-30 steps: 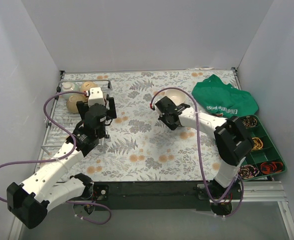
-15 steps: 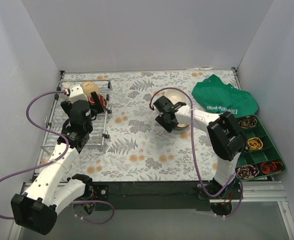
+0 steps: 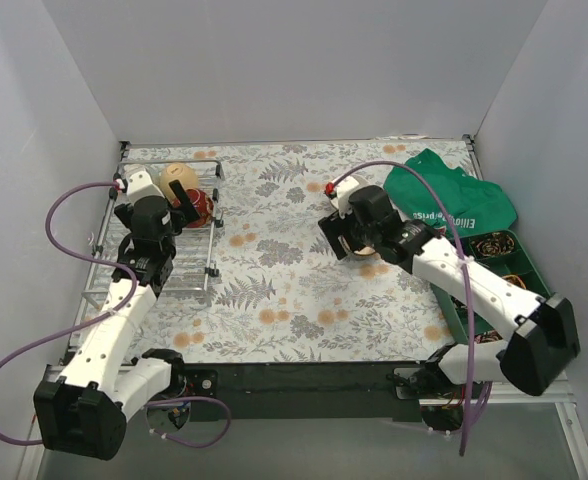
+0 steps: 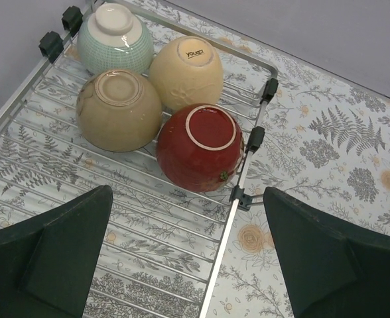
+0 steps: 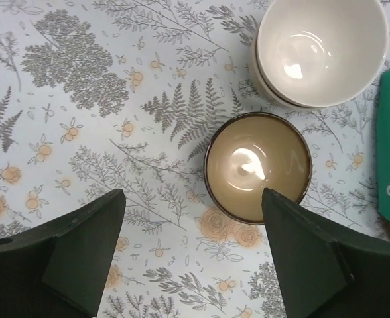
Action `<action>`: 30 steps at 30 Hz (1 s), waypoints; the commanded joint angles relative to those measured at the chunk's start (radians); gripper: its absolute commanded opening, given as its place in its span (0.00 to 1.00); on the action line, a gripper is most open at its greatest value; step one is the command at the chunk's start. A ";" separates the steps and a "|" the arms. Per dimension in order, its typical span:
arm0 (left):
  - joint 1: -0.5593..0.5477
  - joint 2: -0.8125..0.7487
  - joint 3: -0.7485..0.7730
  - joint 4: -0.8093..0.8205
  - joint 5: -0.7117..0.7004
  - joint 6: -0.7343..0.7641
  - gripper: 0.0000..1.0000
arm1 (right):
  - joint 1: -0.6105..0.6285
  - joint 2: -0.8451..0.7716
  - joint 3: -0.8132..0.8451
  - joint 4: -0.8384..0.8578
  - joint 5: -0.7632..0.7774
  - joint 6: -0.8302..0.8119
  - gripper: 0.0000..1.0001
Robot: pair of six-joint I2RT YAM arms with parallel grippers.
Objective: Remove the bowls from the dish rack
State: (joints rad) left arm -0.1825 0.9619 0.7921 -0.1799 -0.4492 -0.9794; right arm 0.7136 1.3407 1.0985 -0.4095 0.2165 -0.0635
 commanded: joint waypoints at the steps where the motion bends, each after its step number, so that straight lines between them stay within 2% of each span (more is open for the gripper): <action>1: 0.083 0.041 0.002 0.031 0.085 -0.090 0.98 | -0.003 -0.122 -0.159 0.213 -0.089 0.057 0.93; 7: 0.256 0.182 0.061 0.011 0.234 -0.244 0.98 | -0.002 -0.212 -0.330 0.435 -0.209 0.113 0.95; 13: 0.416 0.314 0.096 0.063 0.360 -0.373 0.98 | -0.002 -0.236 -0.393 0.502 -0.287 0.114 0.99; 17: 0.511 0.405 0.133 0.112 0.417 -0.401 0.98 | -0.002 -0.255 -0.414 0.529 -0.316 0.117 0.99; 23: 0.575 0.576 0.179 0.220 0.501 -0.409 0.98 | 0.000 -0.282 -0.431 0.531 -0.316 0.106 0.99; 30: 0.604 0.739 0.286 0.250 0.611 -0.338 0.98 | 0.015 -0.273 -0.433 0.529 -0.318 0.085 0.98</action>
State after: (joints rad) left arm 0.4049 1.6680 1.0153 0.0216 0.0631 -1.3632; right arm 0.7189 1.0760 0.6708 0.0700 -0.0864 0.0387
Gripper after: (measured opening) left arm 0.982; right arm 0.984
